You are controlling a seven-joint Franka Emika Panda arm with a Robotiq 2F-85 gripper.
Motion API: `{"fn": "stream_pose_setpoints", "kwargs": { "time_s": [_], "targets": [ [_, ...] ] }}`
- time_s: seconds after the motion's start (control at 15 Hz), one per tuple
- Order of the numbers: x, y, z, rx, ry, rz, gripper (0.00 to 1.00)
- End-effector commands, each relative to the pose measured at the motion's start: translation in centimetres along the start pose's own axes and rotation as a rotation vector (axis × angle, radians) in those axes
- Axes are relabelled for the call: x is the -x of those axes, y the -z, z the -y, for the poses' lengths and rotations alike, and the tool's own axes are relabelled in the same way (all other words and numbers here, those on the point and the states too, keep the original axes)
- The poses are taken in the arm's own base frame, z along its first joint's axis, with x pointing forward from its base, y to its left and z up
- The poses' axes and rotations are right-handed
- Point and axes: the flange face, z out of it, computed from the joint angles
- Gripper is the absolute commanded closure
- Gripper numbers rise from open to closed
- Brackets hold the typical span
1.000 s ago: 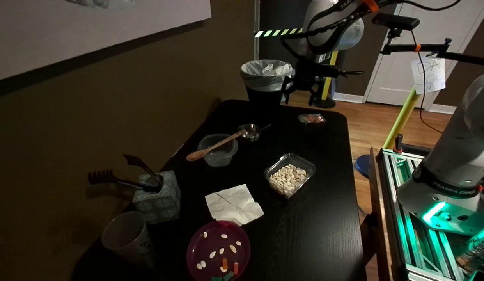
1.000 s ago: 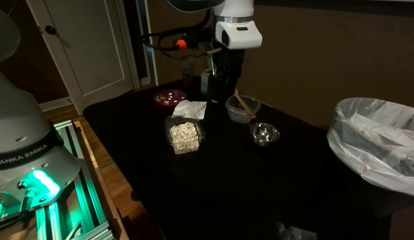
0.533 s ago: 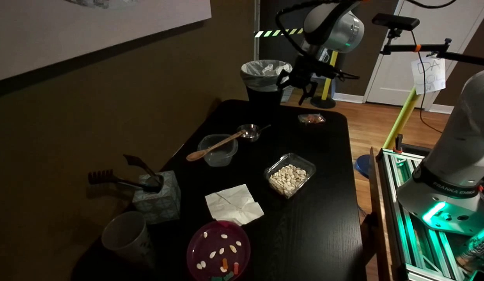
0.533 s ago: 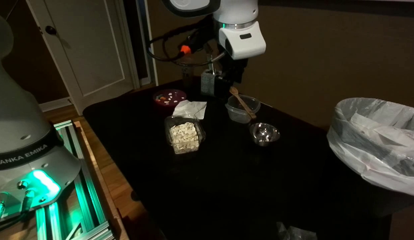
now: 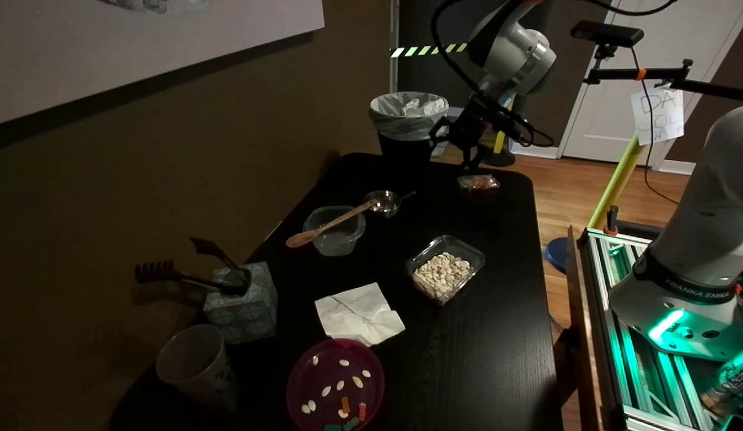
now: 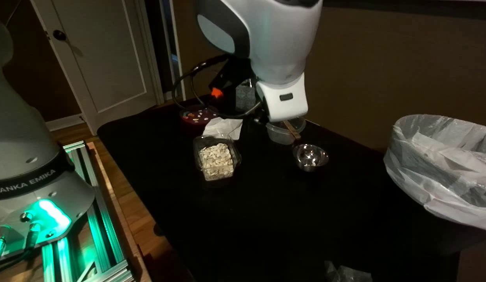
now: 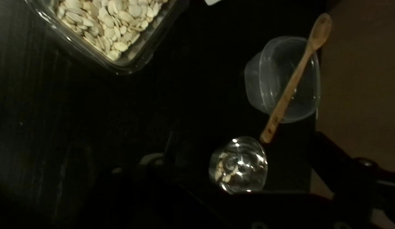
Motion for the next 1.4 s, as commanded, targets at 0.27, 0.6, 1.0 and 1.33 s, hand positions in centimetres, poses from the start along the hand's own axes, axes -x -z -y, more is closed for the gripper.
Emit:
{"fn": "stream_pose_setpoints", "kwargs": {
  "time_s": [0.27, 0.6, 1.0, 1.33],
  "targets": [
    [0.5, -2.3, 0.3, -0.051, 0.079, -0.037, 0.00],
    [-1.4, -4.2, 1.3, -0.186, 0.098, -0.195, 0.00],
    [-3.9, -7.7, -1.3, -0.149, 0.141, -0.133, 0.00],
    [-7.7, -11.1, -3.2, -0.118, 0.097, -0.138, 0.00]
  ]
}}
